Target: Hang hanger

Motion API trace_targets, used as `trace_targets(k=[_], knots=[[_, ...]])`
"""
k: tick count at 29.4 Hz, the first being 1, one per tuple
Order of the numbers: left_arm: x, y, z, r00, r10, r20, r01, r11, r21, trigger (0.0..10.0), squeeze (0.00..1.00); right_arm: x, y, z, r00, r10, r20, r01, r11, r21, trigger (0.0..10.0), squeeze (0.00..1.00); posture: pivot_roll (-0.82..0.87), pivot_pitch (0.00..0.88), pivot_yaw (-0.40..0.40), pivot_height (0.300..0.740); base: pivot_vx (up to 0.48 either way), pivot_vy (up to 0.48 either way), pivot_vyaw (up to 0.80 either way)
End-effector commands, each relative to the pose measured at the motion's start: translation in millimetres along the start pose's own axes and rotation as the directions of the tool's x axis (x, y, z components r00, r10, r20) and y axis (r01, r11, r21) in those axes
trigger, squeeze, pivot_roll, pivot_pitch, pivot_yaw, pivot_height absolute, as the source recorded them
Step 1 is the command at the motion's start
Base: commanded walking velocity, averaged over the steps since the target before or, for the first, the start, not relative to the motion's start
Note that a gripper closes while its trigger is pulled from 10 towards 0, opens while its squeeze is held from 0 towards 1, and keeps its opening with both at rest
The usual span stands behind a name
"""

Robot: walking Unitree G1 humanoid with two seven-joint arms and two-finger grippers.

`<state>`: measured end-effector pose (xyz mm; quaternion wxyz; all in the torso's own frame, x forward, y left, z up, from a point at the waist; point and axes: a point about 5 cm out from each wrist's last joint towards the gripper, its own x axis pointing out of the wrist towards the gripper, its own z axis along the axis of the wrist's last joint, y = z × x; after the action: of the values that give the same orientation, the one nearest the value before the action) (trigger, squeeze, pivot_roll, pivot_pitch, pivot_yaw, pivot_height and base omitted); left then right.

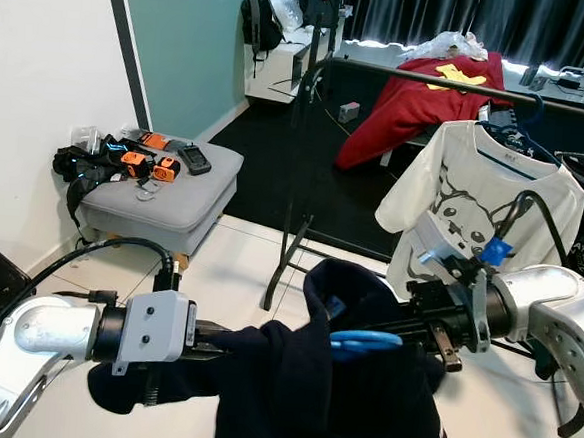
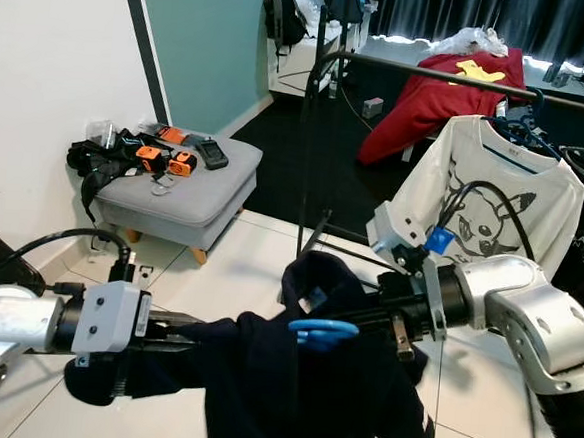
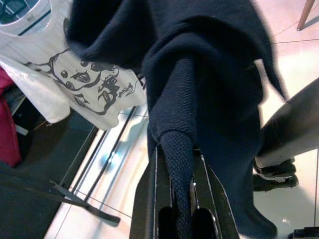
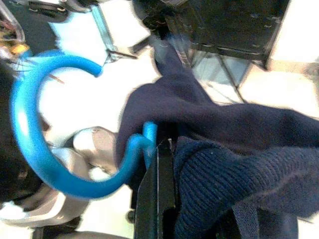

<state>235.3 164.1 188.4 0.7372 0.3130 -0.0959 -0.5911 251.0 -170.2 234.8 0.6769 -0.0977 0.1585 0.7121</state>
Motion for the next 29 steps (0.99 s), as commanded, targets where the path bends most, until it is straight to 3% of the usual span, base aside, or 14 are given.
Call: trace_targets(k=[1,8,17,18,22,23,25,29], knots=[[3.7,2.4,0.3,1.000,0.008,0.017,-0.008,1.000,0.016,10.0,0.00,10.5,9.1,0.3,0.996,0.093,0.000,-0.093,0.996,-0.001,10.0,0.00,-0.11,0.000,0.000,0.740,0.000,0.000,0.00],[3.7,7.9,2.7,0.997,0.056,0.043,-0.057,0.998,0.017,10.0,0.00,22.3,15.2,-12.0,0.990,0.136,-0.040,-0.136,0.991,0.020,10.0,0.00,-0.11,0.000,-0.001,0.740,0.000,0.000,0.00],[-2.0,14.1,0.0,0.991,0.126,0.044,-0.127,0.992,0.009,10.0,0.00,23.4,13.9,-24.3,0.990,0.092,-0.104,-0.087,0.995,0.051,10.0,0.00,-0.10,0.006,-0.002,0.740,0.000,0.000,0.00],[-2.1,13.7,2.5,0.990,0.121,0.065,-0.122,0.993,0.003,10.0,0.00,20.8,11.1,-25.5,0.993,0.071,-0.095,-0.064,0.996,0.066,10.0,1.00,-0.10,0.008,-0.002,0.740,0.000,0.000,0.00],[0.6,13.7,9.2,0.986,0.116,0.117,-0.115,0.993,-0.018,10.0,0.00,14.2,0.6,-30.9,0.995,-0.006,-0.095,0.013,0.997,0.078,10.0,1.00,-0.10,0.010,0.001,0.740,0.000,0.000,0.00],[6.3,14.5,14.6,0.976,0.134,0.172,-0.128,0.991,-0.047,10.0,0.00,7.7,-12.8,-34.3,0.991,-0.106,-0.080,0.112,0.990,0.080,10.0,1.00,-0.10,0.010,0.002,0.740,0.000,0.000,0.00],[11.6,14.9,17.7,0.963,0.164,0.214,-0.150,0.986,-0.079,10.0,0.00,0.5,-24.6,-36.6,0.976,-0.204,-0.071,0.209,0.975,0.075,10.0,1.00,-0.10,0.009,0.005,0.740,0.000,0.000,0.00],[13.3,14.9,18.4,0.958,0.176,0.227,-0.159,0.983,-0.091,10.0,0.00,-2.6,-28.8,-37.5,0.968,-0.241,-0.071,0.246,0.967,0.072,10.0,1.00,-0.10,0.009,0.005,0.740,0.000,0.000,0.00]])
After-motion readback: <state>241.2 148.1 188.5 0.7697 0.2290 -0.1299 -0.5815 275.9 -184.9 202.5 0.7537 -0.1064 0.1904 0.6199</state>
